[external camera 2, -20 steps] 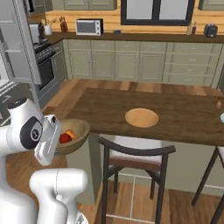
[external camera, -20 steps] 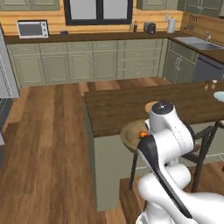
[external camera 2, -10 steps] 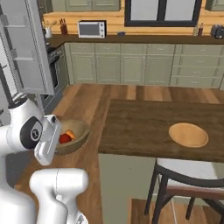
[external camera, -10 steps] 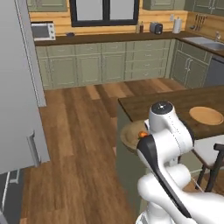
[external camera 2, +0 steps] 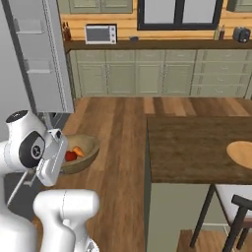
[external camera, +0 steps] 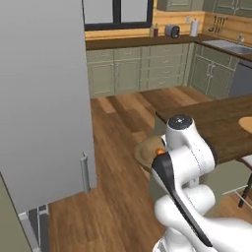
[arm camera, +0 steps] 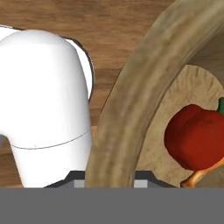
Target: Pick the chicken drumstick and bell pepper from their plates and place them in the bowl. Then put the bowl in the fridge.
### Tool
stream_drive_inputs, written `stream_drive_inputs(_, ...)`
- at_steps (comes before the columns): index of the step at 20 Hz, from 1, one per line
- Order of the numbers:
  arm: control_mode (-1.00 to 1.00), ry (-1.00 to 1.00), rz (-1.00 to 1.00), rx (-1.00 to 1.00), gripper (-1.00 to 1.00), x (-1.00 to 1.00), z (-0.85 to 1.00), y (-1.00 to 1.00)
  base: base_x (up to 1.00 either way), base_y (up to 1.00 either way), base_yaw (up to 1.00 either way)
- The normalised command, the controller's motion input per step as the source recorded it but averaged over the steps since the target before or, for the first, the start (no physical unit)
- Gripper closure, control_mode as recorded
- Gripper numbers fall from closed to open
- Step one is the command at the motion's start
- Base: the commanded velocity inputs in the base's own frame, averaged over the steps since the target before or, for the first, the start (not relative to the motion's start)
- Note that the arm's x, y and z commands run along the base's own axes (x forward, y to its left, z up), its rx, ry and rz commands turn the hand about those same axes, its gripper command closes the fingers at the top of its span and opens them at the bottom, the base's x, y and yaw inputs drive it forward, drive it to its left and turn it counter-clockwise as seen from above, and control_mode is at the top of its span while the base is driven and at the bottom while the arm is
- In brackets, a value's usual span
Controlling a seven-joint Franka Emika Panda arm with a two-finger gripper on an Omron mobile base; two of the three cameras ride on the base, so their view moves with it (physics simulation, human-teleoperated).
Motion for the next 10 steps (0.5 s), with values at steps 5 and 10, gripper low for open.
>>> stream_drive_inputs(5, 1.00, 0.00, 0.00, 0.00, 1.00, 0.00, 0.00, 0.00, 0.46, -0.17, 0.01)
stream_drive_inputs(10, 1.00, 0.00, 0.00, 0.00, 1.00, 0.00, 0.00, 0.00, 0.75, -0.10, 0.01)
